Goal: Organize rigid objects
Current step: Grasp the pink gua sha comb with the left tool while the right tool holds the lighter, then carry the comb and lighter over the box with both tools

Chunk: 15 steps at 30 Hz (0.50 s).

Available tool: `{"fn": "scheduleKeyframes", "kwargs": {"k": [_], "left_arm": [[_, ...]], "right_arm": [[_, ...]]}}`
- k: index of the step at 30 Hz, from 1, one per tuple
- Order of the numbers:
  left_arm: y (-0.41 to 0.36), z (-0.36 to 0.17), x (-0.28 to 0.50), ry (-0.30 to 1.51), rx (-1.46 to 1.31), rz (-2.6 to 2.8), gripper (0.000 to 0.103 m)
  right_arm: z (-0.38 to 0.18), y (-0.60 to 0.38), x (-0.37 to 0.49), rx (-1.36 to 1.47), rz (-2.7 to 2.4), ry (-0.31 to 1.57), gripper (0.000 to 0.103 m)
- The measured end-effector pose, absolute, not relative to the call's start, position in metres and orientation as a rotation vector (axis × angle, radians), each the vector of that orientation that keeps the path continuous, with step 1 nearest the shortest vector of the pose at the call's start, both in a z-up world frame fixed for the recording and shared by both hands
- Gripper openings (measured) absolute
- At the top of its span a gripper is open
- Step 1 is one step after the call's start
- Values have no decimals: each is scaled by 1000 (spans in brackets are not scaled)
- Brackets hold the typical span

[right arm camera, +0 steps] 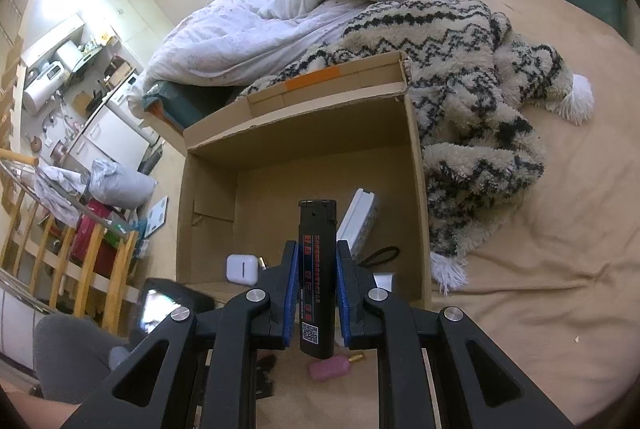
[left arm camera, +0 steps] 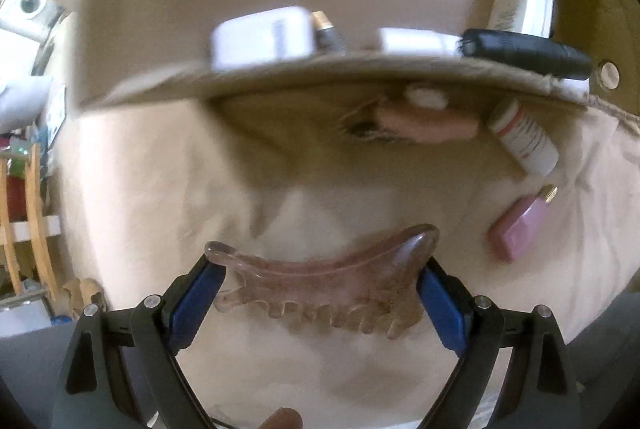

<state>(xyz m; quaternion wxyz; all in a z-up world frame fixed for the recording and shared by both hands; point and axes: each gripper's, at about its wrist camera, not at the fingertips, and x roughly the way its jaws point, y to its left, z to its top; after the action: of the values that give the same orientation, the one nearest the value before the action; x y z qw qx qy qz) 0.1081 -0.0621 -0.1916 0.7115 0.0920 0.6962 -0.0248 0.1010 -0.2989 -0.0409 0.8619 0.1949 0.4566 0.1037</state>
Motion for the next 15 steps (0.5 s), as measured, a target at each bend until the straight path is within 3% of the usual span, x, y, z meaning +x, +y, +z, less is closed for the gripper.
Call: {"fn": "scheduleKeyframes", "kwargs": {"k": [15], "left_arm": [[-20, -104, 75, 1336, 134, -34, 92]], "right_arm": [[-41, -302, 93, 389, 199, 957, 18]]}}
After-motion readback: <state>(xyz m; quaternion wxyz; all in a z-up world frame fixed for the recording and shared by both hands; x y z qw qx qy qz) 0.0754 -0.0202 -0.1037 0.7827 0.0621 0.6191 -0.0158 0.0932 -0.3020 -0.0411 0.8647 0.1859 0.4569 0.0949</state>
